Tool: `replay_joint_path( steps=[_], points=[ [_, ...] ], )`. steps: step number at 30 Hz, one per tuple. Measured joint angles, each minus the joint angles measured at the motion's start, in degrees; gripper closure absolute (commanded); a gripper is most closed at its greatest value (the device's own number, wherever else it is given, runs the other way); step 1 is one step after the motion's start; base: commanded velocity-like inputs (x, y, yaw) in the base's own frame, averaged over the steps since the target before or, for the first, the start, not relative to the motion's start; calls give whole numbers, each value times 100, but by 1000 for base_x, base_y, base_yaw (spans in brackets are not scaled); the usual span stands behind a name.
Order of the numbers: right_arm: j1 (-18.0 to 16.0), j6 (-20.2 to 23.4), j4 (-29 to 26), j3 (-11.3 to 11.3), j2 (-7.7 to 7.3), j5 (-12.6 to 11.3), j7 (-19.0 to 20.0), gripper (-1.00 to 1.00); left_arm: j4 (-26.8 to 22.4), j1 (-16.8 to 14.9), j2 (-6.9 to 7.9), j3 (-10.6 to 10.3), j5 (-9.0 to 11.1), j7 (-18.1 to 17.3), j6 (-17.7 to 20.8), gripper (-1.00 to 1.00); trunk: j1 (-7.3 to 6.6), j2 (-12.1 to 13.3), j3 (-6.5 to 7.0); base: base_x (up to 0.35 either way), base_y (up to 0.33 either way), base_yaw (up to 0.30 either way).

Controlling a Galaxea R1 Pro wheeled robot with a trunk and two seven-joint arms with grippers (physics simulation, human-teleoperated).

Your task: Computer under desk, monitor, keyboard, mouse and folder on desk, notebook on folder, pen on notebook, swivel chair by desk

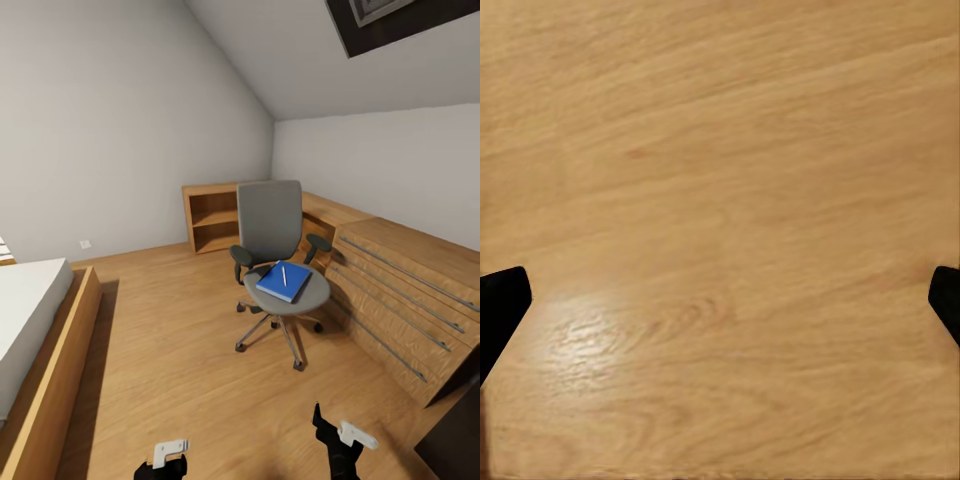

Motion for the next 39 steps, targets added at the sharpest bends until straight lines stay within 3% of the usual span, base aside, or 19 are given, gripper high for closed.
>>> replay_joint_path(
  steps=[5, 14, 29, 39],
  points=[
    [3, -255, 416, -11, -157, 38, -31, -100, 445, 0, 7, 3, 6, 75, -318, -100, -110, 201, 90, 0, 0, 0],
    [4, -350, 674, -3, -326, 63, -45, -100, 939, 0, 26, 6, 11, 98, -463, -100, -308, 562, 252, 0, 0, 0],
    [5, -379, 719, 0, -352, 69, -48, -100, 1154, -1, 117, 8, 15, 87, -445, -100, -637, 1163, 523, 0, 0, -11],
    [6, -380, 721, 5, -315, 91, -43, -100, 1336, -1, 103, -13, 7, 54, -430, -100, -857, 1564, 731, 0, 0, -182]
  ],
)
